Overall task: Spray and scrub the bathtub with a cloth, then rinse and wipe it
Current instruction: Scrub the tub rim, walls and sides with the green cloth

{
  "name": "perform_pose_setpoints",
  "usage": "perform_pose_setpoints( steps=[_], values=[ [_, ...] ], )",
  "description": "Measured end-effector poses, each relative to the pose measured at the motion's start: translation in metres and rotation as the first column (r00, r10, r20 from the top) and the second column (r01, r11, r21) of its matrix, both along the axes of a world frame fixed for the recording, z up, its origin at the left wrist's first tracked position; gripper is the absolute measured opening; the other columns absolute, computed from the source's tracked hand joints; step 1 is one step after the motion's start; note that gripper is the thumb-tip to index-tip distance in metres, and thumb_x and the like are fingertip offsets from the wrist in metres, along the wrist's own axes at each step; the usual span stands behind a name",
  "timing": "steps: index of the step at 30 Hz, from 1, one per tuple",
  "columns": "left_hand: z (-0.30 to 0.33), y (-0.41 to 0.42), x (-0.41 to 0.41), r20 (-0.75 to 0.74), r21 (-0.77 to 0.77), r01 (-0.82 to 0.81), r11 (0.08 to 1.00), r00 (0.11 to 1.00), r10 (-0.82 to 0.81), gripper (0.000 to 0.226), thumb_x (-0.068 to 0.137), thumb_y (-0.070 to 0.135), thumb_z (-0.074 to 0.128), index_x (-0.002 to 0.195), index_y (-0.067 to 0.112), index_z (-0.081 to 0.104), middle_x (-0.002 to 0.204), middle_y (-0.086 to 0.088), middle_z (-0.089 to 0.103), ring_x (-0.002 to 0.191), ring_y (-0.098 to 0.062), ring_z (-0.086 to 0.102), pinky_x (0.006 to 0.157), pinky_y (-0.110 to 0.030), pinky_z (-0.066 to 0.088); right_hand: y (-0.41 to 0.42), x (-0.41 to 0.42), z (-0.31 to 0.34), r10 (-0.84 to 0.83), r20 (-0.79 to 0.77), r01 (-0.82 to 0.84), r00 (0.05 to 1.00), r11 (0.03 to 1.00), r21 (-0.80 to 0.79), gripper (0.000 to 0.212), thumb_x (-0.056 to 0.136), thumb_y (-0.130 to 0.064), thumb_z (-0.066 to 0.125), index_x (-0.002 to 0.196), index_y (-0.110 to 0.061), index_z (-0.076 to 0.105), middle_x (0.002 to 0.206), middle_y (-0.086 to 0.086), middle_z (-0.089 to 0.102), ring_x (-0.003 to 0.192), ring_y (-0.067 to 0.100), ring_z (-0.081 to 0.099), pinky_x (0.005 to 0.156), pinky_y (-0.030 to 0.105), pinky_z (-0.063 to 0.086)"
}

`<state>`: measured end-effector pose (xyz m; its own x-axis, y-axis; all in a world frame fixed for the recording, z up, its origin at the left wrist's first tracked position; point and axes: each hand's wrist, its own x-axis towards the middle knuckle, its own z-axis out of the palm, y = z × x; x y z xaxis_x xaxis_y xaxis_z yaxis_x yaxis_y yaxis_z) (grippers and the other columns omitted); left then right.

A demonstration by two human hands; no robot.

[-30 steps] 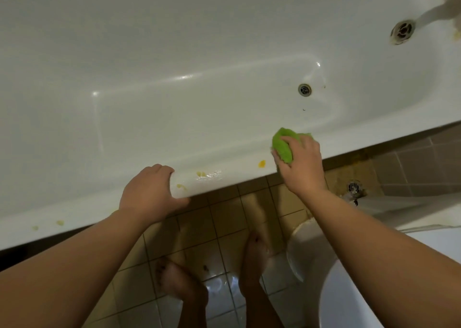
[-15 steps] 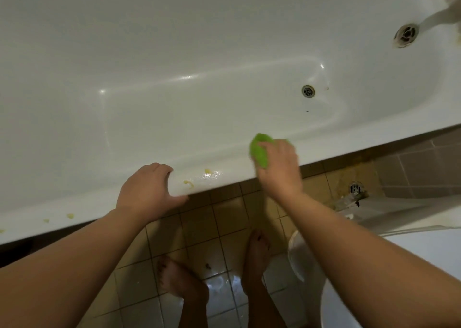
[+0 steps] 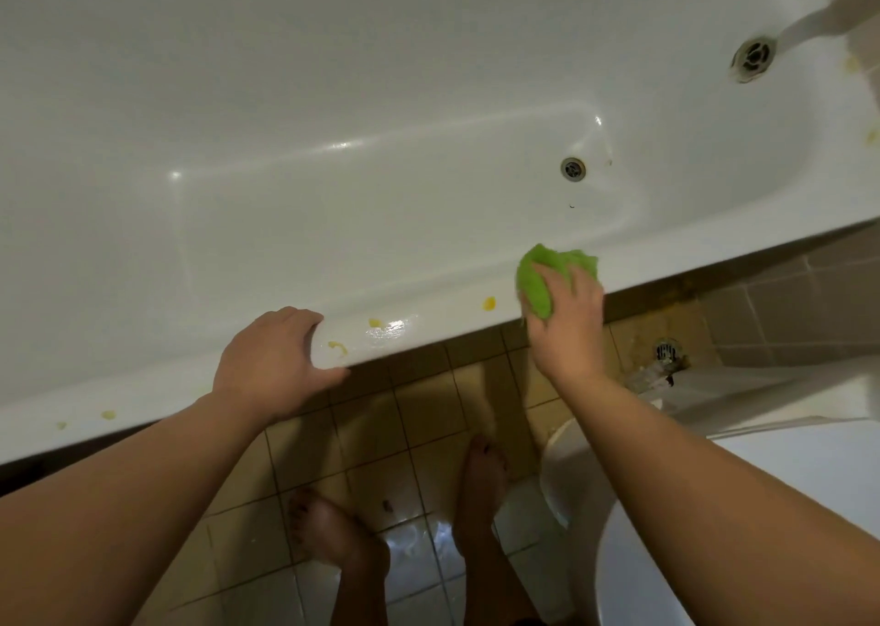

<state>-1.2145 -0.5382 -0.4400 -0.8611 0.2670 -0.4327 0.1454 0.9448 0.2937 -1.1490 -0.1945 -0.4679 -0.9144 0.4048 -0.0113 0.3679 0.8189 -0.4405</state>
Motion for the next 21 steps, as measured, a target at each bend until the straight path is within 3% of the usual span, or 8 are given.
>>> perform_pose_setpoints(
  steps=[3,7,9,13,15,19,21],
  values=[
    [-0.001,0.002,0.001,-0.002,-0.006,0.004,1.0,1.0,-0.004,0.071,0.068,0.067,0.081,0.126,0.028,0.063,0.113,0.007,0.065,0.104,-0.019,0.059,0.079,-0.034,0.048,-0.023,-0.012,0.004,-0.113,0.043,0.112,0.993,0.994,0.013,0.043,0.101,-0.033,0.062,0.141,-0.019,0.058,0.148,0.014,0.045,0.138,0.032,0.034,0.119,0.054,0.032],
    [-0.003,0.001,0.001,-0.005,-0.002,0.004,1.0,1.0,-0.004,0.075,0.068,0.068,0.081,0.128,0.028,0.062,0.115,0.007,0.065,0.105,-0.018,0.059,0.078,-0.033,0.046,-0.068,0.006,-0.007,0.276,-0.042,-0.278,0.96,0.959,-0.053,0.046,0.091,-0.018,0.075,0.135,-0.016,0.064,0.139,0.018,0.054,0.128,0.037,0.049,0.107,0.057,0.044],
    [-0.003,0.0,0.0,0.001,-0.001,0.013,1.0,1.0,-0.013,0.076,0.068,0.07,0.081,0.129,0.028,0.062,0.116,0.007,0.065,0.104,-0.018,0.058,0.078,-0.033,0.047,-0.042,0.007,-0.006,0.354,-0.008,-0.354,0.935,0.935,-0.03,0.049,0.091,-0.019,0.073,0.139,-0.022,0.062,0.144,0.017,0.051,0.133,0.036,0.046,0.11,0.057,0.042],
    [-0.003,0.0,0.0,-0.002,-0.003,0.01,1.0,1.0,-0.01,0.078,0.068,0.069,0.082,0.131,0.027,0.061,0.119,0.006,0.065,0.107,-0.018,0.059,0.079,-0.032,0.046,-0.004,0.004,0.0,-0.013,0.028,0.013,1.0,1.0,-0.005,0.046,0.099,-0.032,0.065,0.144,-0.025,0.057,0.151,0.015,0.042,0.14,0.034,0.033,0.118,0.056,0.033],
    [-0.004,0.001,0.001,-0.002,0.007,0.01,1.0,1.0,-0.01,0.079,0.068,0.068,0.082,0.132,0.026,0.061,0.12,0.006,0.065,0.108,-0.019,0.059,0.079,-0.032,0.046,-0.027,0.002,0.004,-0.051,0.047,0.051,0.998,0.999,0.01,0.045,0.099,-0.033,0.065,0.142,-0.022,0.058,0.149,0.017,0.044,0.137,0.034,0.037,0.116,0.055,0.036],
    [-0.005,0.001,-0.002,0.029,0.005,0.019,1.0,0.999,-0.019,0.08,0.068,0.069,0.081,0.133,0.028,0.06,0.122,0.007,0.065,0.108,-0.018,0.059,0.081,-0.034,0.049,-0.064,0.017,-0.004,0.275,-0.029,-0.274,0.961,0.961,0.026,0.048,0.084,-0.018,0.079,0.131,-0.015,0.069,0.129,0.022,0.059,0.116,0.038,0.056,0.098,0.051,0.049],
    [-0.004,0.001,-0.003,0.041,-0.003,0.024,1.0,0.999,-0.023,0.08,0.069,0.069,0.081,0.134,0.029,0.06,0.122,0.007,0.065,0.108,-0.018,0.059,0.08,-0.033,0.048,-0.043,0.016,-0.002,0.35,0.017,-0.35,0.937,0.935,0.053,0.052,0.085,-0.02,0.075,0.136,-0.019,0.065,0.132,0.021,0.057,0.12,0.038,0.054,0.1,0.055,0.048]
  ],
)
